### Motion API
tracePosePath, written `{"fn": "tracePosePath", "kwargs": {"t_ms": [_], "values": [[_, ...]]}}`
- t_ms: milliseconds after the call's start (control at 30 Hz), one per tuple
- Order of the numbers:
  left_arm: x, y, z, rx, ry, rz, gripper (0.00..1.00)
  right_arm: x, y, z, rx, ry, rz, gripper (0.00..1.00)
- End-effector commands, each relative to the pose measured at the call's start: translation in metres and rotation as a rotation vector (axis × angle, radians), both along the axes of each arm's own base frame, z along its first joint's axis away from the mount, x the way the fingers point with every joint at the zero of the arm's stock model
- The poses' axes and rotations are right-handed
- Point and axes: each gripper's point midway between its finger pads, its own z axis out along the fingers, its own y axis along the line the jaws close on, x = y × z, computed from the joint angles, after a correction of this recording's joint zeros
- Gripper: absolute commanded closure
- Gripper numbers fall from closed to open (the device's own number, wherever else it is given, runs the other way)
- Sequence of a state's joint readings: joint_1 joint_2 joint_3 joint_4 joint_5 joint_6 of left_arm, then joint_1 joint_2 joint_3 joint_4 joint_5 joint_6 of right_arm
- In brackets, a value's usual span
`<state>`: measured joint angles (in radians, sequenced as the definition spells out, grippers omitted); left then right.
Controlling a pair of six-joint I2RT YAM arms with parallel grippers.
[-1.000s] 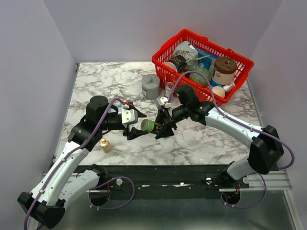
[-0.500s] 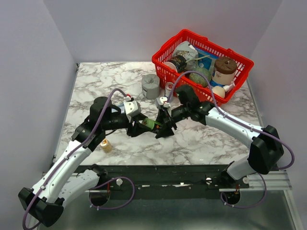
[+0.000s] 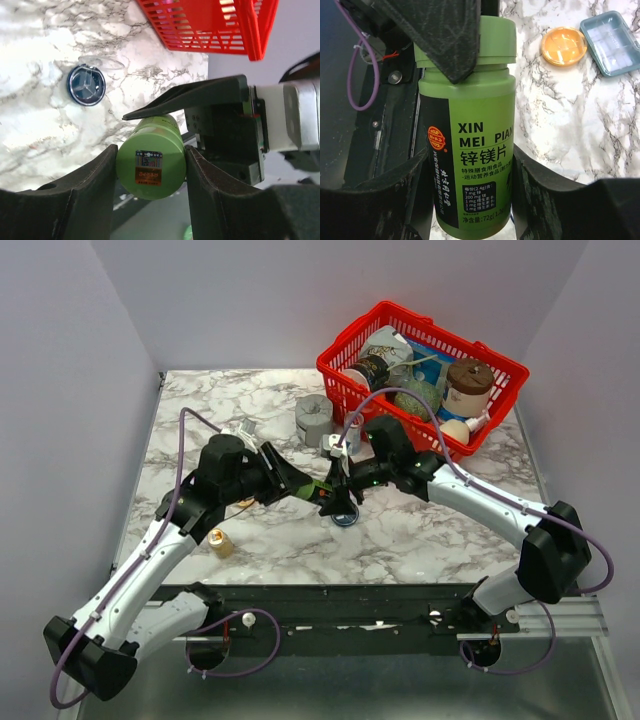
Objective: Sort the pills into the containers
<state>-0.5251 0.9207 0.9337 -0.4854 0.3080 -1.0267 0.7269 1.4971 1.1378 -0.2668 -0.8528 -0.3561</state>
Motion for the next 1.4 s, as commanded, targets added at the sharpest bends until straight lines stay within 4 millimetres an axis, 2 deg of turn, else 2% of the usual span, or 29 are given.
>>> {"fn": "tracePosePath", "kwargs": {"t_ms": [0, 233, 300, 400, 500, 700, 800, 833, 1000, 1067, 1133, 1167, 1200, 1233, 1267, 1300, 1333, 1367], "values": [[-0.003, -0.014, 0.03, -0.173, 0.168, 0.072, 1.0, 0.025, 0.007, 0.009, 0.016, -0.075, -0.076, 0.91], [-0.002, -0.015, 0.044, -0.157, 0.07, 0.022, 1.0, 0.025, 0.007, 0.009, 0.016, -0.067, -0.079, 0.91], [-0.003, -0.011, 0.054, -0.164, 0.016, 0.021, 1.0, 0.024, 0.007, 0.009, 0.017, -0.067, -0.076, 0.91], [-0.002, 0.001, 0.057, -0.123, -0.048, 0.03, 1.0, 0.023, 0.007, 0.01, 0.02, -0.067, -0.072, 0.91], [-0.005, 0.011, 0.052, -0.093, -0.064, 0.022, 1.0, 0.02, 0.007, 0.013, 0.035, -0.068, -0.06, 0.91], [-0.008, 0.031, 0.027, -0.059, -0.102, 0.009, 1.0, 0.021, 0.005, 0.019, 0.052, -0.07, -0.06, 0.91], [-0.001, 0.053, -0.008, 0.045, -0.074, 0.056, 1.0, 0.034, -0.005, 0.024, 0.057, -0.083, -0.1, 0.91], [0.001, 0.057, -0.026, 0.084, -0.044, 0.065, 1.0, 0.037, -0.009, 0.026, 0.062, -0.084, -0.111, 0.91], [0.0, 0.053, -0.103, 0.189, 0.149, -0.013, 1.0, 0.06, -0.037, 0.043, 0.099, -0.099, -0.185, 0.91], [-0.003, 0.047, -0.133, 0.248, 0.225, -0.061, 1.0, 0.063, -0.041, 0.046, 0.107, -0.105, -0.198, 0.9], [-0.002, 0.045, -0.15, 0.306, 0.253, -0.073, 1.0, 0.062, -0.044, 0.047, 0.113, -0.101, -0.197, 0.91], [0.002, 0.053, -0.17, 0.389, 0.299, -0.042, 1.0, 0.062, -0.044, 0.049, 0.117, -0.104, -0.196, 0.9], [0.002, 0.054, -0.178, 0.442, 0.313, -0.036, 1.0, 0.061, -0.043, 0.049, 0.12, -0.099, -0.191, 0.9], [0.011, 0.057, -0.178, 0.491, 0.31, -0.009, 0.99, 0.06, -0.043, 0.05, 0.124, -0.098, -0.187, 0.9], [0.007, 0.069, -0.199, 0.597, 0.394, 0.016, 0.97, 0.06, -0.043, 0.05, 0.125, -0.096, -0.185, 0.9], [0.015, 0.084, -0.206, 0.708, 0.396, 0.078, 0.97, 0.059, -0.043, 0.051, 0.127, -0.095, -0.183, 0.91], [0.023, 0.085, -0.205, 0.742, 0.394, 0.08, 0.96, 0.059, -0.043, 0.05, 0.127, -0.093, -0.181, 0.9], [0.025, 0.087, -0.211, 0.772, 0.406, 0.078, 0.87, 0.058, -0.043, 0.052, 0.131, -0.099, -0.179, 0.9]]}}
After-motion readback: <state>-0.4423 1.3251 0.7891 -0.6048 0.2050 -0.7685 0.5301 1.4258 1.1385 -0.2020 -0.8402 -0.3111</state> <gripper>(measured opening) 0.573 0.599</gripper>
